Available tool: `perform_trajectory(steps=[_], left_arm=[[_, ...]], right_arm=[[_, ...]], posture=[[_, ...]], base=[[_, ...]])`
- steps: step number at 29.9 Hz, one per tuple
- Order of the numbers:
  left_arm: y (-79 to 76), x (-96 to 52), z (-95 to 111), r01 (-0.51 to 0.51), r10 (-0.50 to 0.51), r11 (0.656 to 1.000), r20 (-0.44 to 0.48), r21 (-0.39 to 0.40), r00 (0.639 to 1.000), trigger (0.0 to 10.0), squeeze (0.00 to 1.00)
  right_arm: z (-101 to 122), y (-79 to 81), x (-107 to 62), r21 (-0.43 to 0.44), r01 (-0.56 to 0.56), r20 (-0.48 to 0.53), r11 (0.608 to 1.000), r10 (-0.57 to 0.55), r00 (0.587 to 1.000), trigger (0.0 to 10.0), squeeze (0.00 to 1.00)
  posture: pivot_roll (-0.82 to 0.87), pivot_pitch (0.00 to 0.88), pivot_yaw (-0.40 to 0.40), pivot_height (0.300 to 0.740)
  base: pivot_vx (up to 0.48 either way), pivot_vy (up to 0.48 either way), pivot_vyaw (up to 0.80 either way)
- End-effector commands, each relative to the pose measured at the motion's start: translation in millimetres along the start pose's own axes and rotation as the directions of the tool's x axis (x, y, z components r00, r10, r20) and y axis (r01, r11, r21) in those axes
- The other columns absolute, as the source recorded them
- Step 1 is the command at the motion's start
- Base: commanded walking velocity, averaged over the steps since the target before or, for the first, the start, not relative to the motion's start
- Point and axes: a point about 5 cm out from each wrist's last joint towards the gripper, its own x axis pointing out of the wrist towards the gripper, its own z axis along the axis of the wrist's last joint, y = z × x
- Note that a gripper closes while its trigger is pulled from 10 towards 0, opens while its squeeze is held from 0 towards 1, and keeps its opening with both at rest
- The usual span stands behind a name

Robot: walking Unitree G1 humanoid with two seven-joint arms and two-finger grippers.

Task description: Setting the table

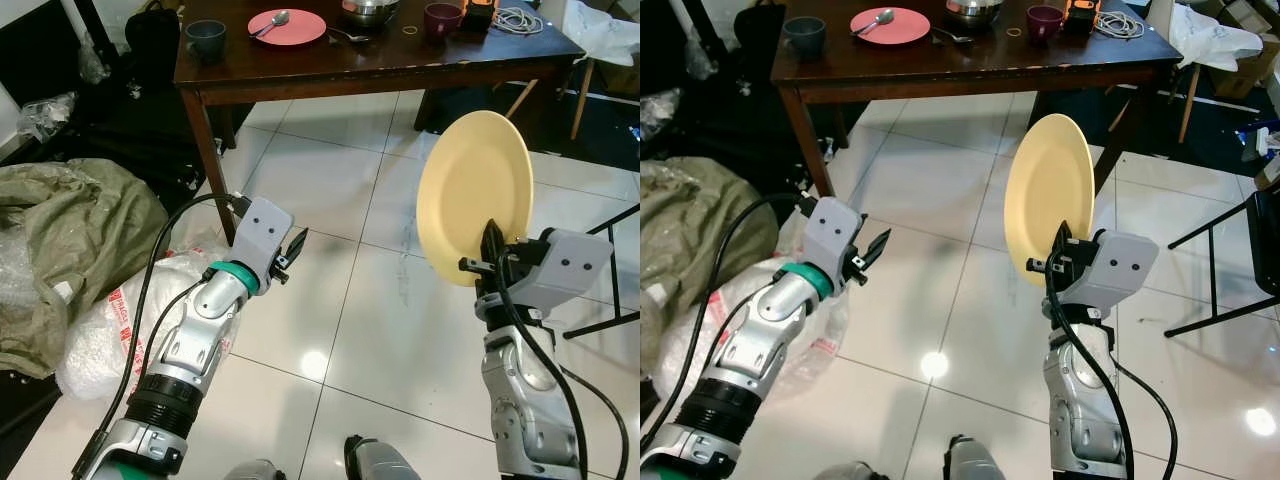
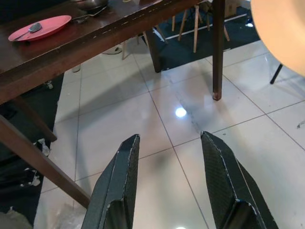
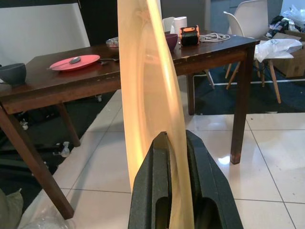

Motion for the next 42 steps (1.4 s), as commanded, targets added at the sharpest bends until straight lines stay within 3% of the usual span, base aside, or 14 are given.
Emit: perform_trajectory(steps=[1, 14, 26, 42], left_arm=[[-3.7, -1.3, 0.1, 0.024, -0.023, 1.0, 0.011, -0.02, 1.0, 10.0, 0.0], [-4.3, 0.4, 4.3, 0.051, -0.051, 0.999, 0.036, -0.009, 0.998, 10.0, 0.0], [-5.8, 1.2, 4.6, 0.068, -0.068, 0.998, 0.044, 0.001, 0.997, 10.0, 0.0], [-7.6, 2.0, 4.5, 0.086, -0.086, 0.996, 0.049, 0.005, 0.995, 10.0, 0.0]], right_arm=[[-1.3, -0.4, -1.8, -0.012, 0.002, -0.01, 1.0, -0.002, 1.0, 10.0, 0.0], [-3.4, 0.5, -0.7, -0.014, 0.003, -0.016, 1.0, -0.003, 1.0, 10.0, 0.0], [-5.0, -0.5, 0.4, -0.022, 0.006, -0.019, 1.0, -0.006, 1.0, 10.0, 0.0], [-6.5, -1.3, -0.5, -0.028, 0.01, -0.023, 1.0, -0.011, 1.0, 10.0, 0.0]], posture=[[0.0, 0.0, 0.058, 0.74], [0.01, 0.0, 0.061, 0.74], [0.0, 0.0, 0.068, 0.74], [0.0, 0.0, 0.073, 0.74]], base=[[0.0, 0.0, 0.0], [0.041, 0.0, 0.0], [0.385, 0.0, 0.0], [0.397, -0.261, 0.0]])
